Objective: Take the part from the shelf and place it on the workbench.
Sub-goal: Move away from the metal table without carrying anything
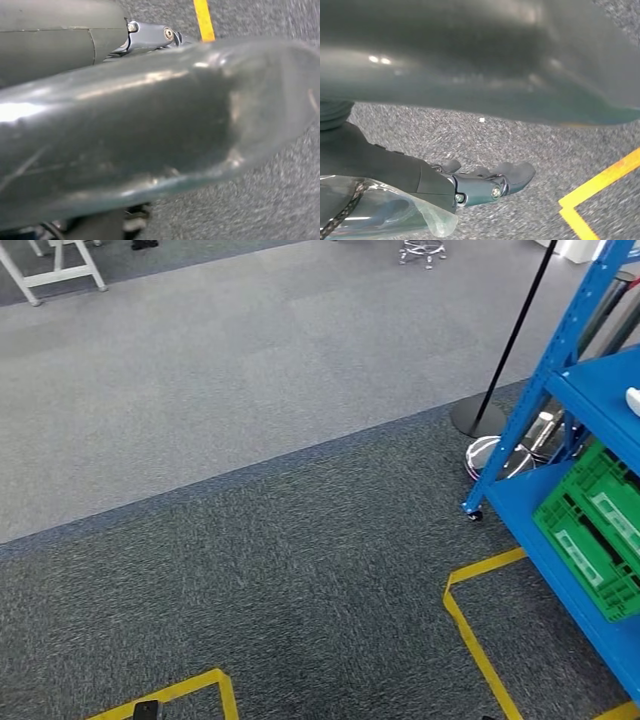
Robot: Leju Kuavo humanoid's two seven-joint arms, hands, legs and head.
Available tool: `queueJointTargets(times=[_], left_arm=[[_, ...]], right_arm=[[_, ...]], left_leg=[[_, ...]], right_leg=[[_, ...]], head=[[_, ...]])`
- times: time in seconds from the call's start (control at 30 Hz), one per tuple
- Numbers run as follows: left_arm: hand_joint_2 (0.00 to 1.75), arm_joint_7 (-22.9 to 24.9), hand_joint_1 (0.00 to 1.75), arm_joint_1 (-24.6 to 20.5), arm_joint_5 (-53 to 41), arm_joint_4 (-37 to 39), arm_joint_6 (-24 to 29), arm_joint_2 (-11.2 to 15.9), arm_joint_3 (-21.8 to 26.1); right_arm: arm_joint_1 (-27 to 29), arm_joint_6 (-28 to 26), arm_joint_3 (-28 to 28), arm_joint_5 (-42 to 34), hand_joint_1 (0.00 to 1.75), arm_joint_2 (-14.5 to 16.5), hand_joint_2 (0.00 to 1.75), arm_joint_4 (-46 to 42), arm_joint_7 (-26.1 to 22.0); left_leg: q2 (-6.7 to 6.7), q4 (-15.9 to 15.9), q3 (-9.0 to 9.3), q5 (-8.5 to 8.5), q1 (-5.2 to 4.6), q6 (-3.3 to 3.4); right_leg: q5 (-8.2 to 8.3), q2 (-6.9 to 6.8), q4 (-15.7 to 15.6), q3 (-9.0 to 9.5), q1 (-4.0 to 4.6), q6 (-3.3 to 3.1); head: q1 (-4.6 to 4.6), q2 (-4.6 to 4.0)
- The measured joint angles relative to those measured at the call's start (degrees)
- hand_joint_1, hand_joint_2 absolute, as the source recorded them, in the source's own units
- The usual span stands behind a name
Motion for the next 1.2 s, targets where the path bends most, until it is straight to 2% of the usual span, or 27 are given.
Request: queueJointTargets(times=[0.03, 0.07, 0.1, 0.13, 0.2, 0.27, 0.33, 0.37, 0.4, 0.47, 0.53, 0.57, 0.6, 0.63, 0.7, 0.77, 0.83, 0.87, 0.93, 0.97, 1.0, 1.03, 1.07, 1.1, 1.13, 1.17, 1.2], left_arm=[[0.0, 0.0, 0.0, 0.1, 0.0, 0.0, 0.1, 0.0, 0.0], [0.0, 0.0, 0.0, 0.1, -0.1, 0.0, 0.1, 0.0, 0.0], [0.0, 0.0, 0.0, 0.0, -0.2, 0.0, 0.2, -0.1, -0.1], [0.0, 0.0, 0.0, 0.0, -0.3, 0.0, 0.3, -0.1, -0.1], [0.0, 0.0, 0.0, -0.1, -0.5, 0.0, 0.3, -0.1, -0.1], [0.0, -0.1, 0.0, -0.2, -0.7, 0.0, 0.4, -0.2, -0.1], [0.0, -0.2, 0.0, -0.3, -0.8, 0.0, 0.5, -0.3, -0.2], [0.0, -0.2, 0.0, -0.3, -0.9, 0.0, 0.6, -0.3, -0.2], [0.0, -0.2, 0.0, -0.4, -1.0, 0.0, 0.6, -0.4, -0.2], [0.0, -0.2, 0.0, -0.4, -1.0, 0.0, 0.6, -0.6, -0.3], [0.0, -0.2, 0.0, -0.2, -1.0, 0.0, 0.6, -0.6, -0.3], [0.0, -0.2, 0.0, -0.2, -1.0, 0.0, 0.6, -0.6, -0.3], [0.0, -0.2, 0.0, -0.2, -1.0, 0.0, 0.6, -0.7, -0.3], [0.0, -0.2, 0.0, -0.3, -1.0, 0.0, 0.6, -0.7, -0.4], [0.0, -0.2, 0.0, -0.3, -1.0, 0.0, 0.6, -0.8, -0.4], [0.0, -0.2, 0.0, -0.4, -1.0, 0.0, 0.5, -0.8, -0.4], [0.0, -0.2, 0.0, -0.5, -1.0, 0.0, 0.4, -0.8, -0.4], [0.0, -0.2, 0.0, -0.6, -1.0, 0.0, 0.4, -0.8, -0.4], [0.0, -0.2, 0.0, -0.6, -1.1, 0.0, 0.4, -0.9, -0.5], [0.0, -0.2, 0.0, -0.5, -1.1, 0.0, 0.4, -0.9, -0.5], [0.0, -0.2, 0.0, -0.4, -1.1, 0.0, 0.3, -0.9, -0.5], [0.0, -0.2, 0.0, -0.2, -1.1, 0.0, 0.3, -0.9, -0.5], [0.0, -0.2, 0.0, -0.1, -1.1, 0.0, 0.2, -0.9, -0.5], [0.0, -0.2, 0.0, -0.1, -1.1, 0.0, 0.1, -0.9, -0.4], [0.0, -0.2, 0.0, -0.1, -1.1, 0.0, 0.1, -0.9, -0.4], [0.0, -0.2, 0.0, -0.2, -1.1, 0.0, 0.1, -0.9, -0.4], [0.0, -0.2, 0.0, -0.2, -1.1, 0.0, 0.1, -0.8, -0.4]], right_arm=[[0.0, 0.1, -0.1, -0.1, 0.0, 0.0, 0.0, 0.0, 0.0], [0.1, 0.3, -0.2, -0.2, 0.0, 0.0, 0.0, -0.1, 0.0], [0.2, 0.5, -0.3, -0.3, 0.0, 0.0, 0.0, -0.1, 0.0], [0.3, 0.6, -0.4, -0.3, 0.0, 0.0, 0.0, -0.1, 0.0], [0.2, 0.8, -0.6, -0.3, 0.0, 0.0, 0.0, -0.2, 0.0], [0.2, 0.7, -0.7, -0.1, 0.0, 0.0, 0.0, -0.3, 0.0], [0.3, 0.5, -0.7, 0.4, 0.0, 0.0, 0.0, -0.3, 0.0], [0.5, 0.5, -0.8, 0.6, 0.0, 0.0, 0.0, -0.3, 0.0], [0.5, 0.4, -0.8, 0.7, 0.0, 0.0, 0.0, -0.4, 0.1], [0.4, 0.3, -0.9, 0.8, 0.0, 0.0, 0.0, -0.5, 0.1], [0.2, 0.3, -0.9, 0.8, 0.0, 0.0, 0.0, -0.5, 0.1], [0.3, 0.3, -0.9, 0.8, 0.0, 0.0, 0.0, -0.5, 0.1], [0.4, 0.3, -0.9, 0.8, 0.0, -0.1, 0.0, -0.5, 0.1], [0.5, 0.3, -0.9, 0.8, 0.0, -0.1, 0.0, -0.6, 0.1], [0.5, 0.4, -0.9, 0.8, 0.0, -0.2, 0.0, -0.6, 0.1], [0.2, 0.6, -0.9, 1.1, 0.0, -0.2, 0.0, -0.6, 0.0], [0.2, 0.6, -0.9, 1.7, 0.0, -0.2, 0.0, -0.6, -0.1], [0.4, 0.5, -0.9, 2.2, 0.0, -0.2, 0.0, -0.6, -0.1], [0.6, 0.2, -0.8, 3.1, 0.0, -0.2, 0.0, -0.6, 0.0], [0.6, 0.2, -0.7, 3.5, 0.0, -0.2, 0.0, -0.6, 0.0], [0.5, 0.1, -0.5, 3.8, 0.0, -0.1, 0.0, -0.6, -0.1], [0.5, 0.2, -0.4, 4.0, 0.0, -0.1, 0.0, -0.6, -0.1], [0.5, 0.2, -0.3, 4.1, 0.0, -0.1, 0.0, -0.6, -0.1], [0.6, 0.2, -0.2, 4.2, 0.0, -0.1, 0.0, -0.6, -0.2], [0.7, 0.2, -0.1, 4.2, 0.0, -0.1, 0.0, -0.6, -0.2], [0.7, 0.2, 0.0, 4.3, 0.0, -0.1, 0.0, -0.6, -0.2], [0.7, 0.3, 0.0, 4.3, 0.0, -0.1, 0.0, -0.6, -0.2]], left_leg=[[-0.26, 3.0, -1.39, -0.88, -0.01, 0.1], [-0.36, 4.0, -1.95, -0.57, -0.02, 0.29], [-0.52, 2.8, -1.5, 0.82, -0.04, 0.56], [-0.9, 0.0, -0.29, 2.84, -0.07, 0.87], [-3.62, -7.5, 2.93, 6.49, -0.1, 1.58], [-5.76, -11.8, 4.6, 7.58, -0.16, 1.86], [-5.07, -12.6, 4.76, 7.61, -0.22, 1.95], [-4.37, -12.9, 4.83, 7.88, -0.19, 2.11], [-3.62, -13.3, 4.91, 8.16, -0.12, 2.33], [-1.8, -13.9, 4.96, 8.52, -0.1, 2.64], [0.16, -13.8, 4.8, 8.53, -0.18, 2.75], [1.07, -13.8, 4.76, 8.52, -0.19, 2.74], [1.91, -13.8, 4.72, 8.49, -0.17, 2.7], [2.62, -13.7, 4.73, 8.42, -0.13, 2.58], [3.85, -13.3, 4.76, 8.07, -0.25, 2.06], [4.94, -12.9, 4.8, 7.7, -0.61, 1.36], [6.02, -12.7, 4.97, 7.54, -0.7, 0.86], [5.73, -12.5, 5.02, 7.24, -0.55, 0.55], [3.31, -9.7, 4.06, 5.06, -0.21, -0.05], [1.61, -6.5, 2.73, 3.17, -0.09, -0.25], [0.53, -2.5, 0.97, 1.19, -0.06, -0.27], [0.01, 1.3, -0.76, -0.28, -0.06, -0.19], [-0.22, 3.7, -1.96, -0.74, -0.09, -0.02], [-0.35, 4.0, -2.22, 0.03, -0.13, 0.25], [-0.63, 2.0, -1.47, 1.84, -0.21, 0.63], [-1.37, -1.6, 0.01, 4.22, -0.34, 1.1], [-2.78, -5.5, 1.65, 6.1, -0.44, 1.66]], right_leg=[[0.06, 0.82, 0.0, -0.05, 0.13, -0.11], [0.11, 1.63, 0.0, -0.06, 0.27, -0.19], [0.17, 2.44, 0.0, -0.05, 0.38, -0.22], [0.23, 3.21, 0.0, -0.01, 0.45, -0.21], [0.42, 4.69, 0.1, -0.11, 0.48, -0.02], [0.77, 6.02, 0.2, -0.65, 0.33, 0.52], [1.16, 7.11, 0.1, -1.36, 0.1, 1.25], [1.03, 6.53, 0.3, -1.73, 0.09, 1.5], [0.29, 5.19, 1.2, -2.34, 0.15, 1.73], [-3.0, 1.6, 6.4, -4.73, 0.29, 2.11], [-6.27, 0.21, 13.3, -7.72, 0.16, 2.58], [-6.61, 0.0, 15.0, -8.29, 0.04, 2.8], [-5.91, -0.22, 14.6, -7.78, -0.1, 2.98], [-4.37, -0.63, 12.0, -6.15, -0.23, 3.12], [-1.65, -3.1, 4.5, -1.64, -0.17, 3.2], [-1.05, -4.83, 0.6, 0.66, 0.06, 2.49], [-1.14, -4.0, 0.3, 0.63, 0.22, 1.48], [-1.04, -3.43, 0.3, 0.56, 0.22, 1.12], [-0.78, -2.24, 0.2, 0.52, 0.13, 0.38], [-0.67, -1.56, 0.2, 0.44, 0.12, 0.07], [-0.6, -0.81, 0.2, 0.38, 0.18, -0.16], [-0.56, 0.01, 0.2, 0.34, 0.29, -0.31], [-0.52, 0.84, 0.2, 0.34, 0.42, -0.41], [-0.49, 1.65, 0.2, 0.38, 0.57, -0.44], [-0.48, 2.44, 0.2, 0.46, 0.68, -0.46], [-0.46, 3.21, 0.2, 0.54, 0.77, -0.46], [-0.43, 3.9, 0.2, 0.57, 0.82, -0.41]], head=[[0.01, 0.0], [0.02, 0.0], [0.03, 0.0], [0.04, 0.0], [0.07, 0.0], [0.08, 0.0], [0.05, 0.0], [0.11, 0.0], [0.2, 0.0], [0.47, 0.0], [0.58, 0.0], [0.56, 0.0], [0.57, 0.0], [0.57, 0.0], [0.67, 0.0], [0.57, 0.0], [0.34, 0.0], [0.27, 0.0], [0.15, 0.0], [0.06, 0.0], [0.01, 0.0], [0.01, 0.0], [-0.01, 0.0], [0.0, 0.0], [0.01, 0.0], [0.01, 0.0], [0.03, 0.0]])
